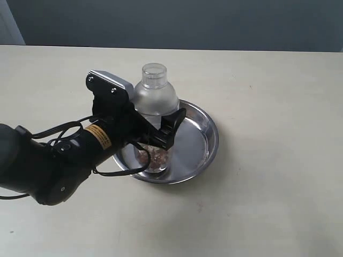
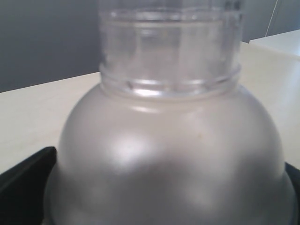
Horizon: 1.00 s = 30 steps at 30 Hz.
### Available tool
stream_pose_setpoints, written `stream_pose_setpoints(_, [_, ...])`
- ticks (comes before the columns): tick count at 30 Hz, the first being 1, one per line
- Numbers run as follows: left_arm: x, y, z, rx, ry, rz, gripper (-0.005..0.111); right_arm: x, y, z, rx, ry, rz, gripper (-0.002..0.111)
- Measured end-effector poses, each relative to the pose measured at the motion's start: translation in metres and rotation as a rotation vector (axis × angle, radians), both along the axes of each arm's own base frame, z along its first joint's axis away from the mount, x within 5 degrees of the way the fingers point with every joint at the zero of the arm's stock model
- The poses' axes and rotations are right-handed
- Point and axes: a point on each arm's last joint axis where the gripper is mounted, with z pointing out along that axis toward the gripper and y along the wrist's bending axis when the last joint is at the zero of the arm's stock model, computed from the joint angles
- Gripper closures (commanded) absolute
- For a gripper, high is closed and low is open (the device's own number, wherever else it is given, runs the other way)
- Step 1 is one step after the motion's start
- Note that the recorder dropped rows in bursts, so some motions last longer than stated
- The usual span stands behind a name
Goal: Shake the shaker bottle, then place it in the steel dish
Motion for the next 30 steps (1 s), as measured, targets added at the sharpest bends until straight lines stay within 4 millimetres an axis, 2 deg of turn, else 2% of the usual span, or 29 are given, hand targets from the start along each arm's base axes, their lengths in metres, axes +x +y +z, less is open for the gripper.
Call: stream_pose_setpoints(30, [0.0004,0.0013,-0.0014,0.026,0.004,0.012,0.001,0.0,0.0,0.0,0.0,0.0,0.0,0.109])
